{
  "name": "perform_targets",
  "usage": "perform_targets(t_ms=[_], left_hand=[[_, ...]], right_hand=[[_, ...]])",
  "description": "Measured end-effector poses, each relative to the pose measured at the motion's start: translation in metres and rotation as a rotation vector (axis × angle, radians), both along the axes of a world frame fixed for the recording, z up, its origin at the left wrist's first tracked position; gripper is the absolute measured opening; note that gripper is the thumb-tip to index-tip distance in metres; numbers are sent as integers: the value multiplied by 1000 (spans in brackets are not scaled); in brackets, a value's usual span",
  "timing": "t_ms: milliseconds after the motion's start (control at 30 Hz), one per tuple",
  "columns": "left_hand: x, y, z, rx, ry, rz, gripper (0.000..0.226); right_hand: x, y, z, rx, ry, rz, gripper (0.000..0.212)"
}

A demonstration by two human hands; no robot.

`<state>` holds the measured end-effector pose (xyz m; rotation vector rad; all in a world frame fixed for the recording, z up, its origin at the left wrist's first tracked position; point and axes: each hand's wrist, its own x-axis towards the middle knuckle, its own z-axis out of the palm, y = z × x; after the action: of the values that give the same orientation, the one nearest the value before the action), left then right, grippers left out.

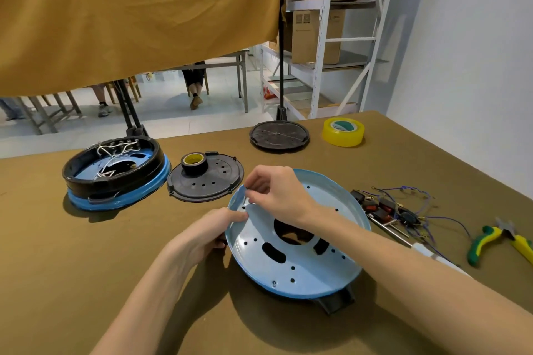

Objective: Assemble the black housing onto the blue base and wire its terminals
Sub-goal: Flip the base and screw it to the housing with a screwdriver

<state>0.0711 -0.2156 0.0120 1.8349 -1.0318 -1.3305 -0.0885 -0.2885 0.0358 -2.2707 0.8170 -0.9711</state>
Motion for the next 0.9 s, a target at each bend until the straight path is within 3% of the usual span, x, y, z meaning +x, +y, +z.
perform_targets(t_ms=[233,400,600,700,767,900], left_hand=[[-1,7,5,-19,53,-12,26],[1,5,-6,-35,60,0,42],[5,3,-11,-47,41,-35,34],[4,1,-13,-41,32,-40,31],[5,1,-16,-38,21,-44,34],[7,4,-19,-52,30,-43,41]], right_hand=[[-1,0,-3,-22,12,31,4],[1,1,-6,-106,27,99,5],[0,4,-6,-268,124,155,2],[1,4,-7,-234,85,121,3],[1,7,-7,-216,73,117,4],[2,12,-12,-370,146,134,6]])
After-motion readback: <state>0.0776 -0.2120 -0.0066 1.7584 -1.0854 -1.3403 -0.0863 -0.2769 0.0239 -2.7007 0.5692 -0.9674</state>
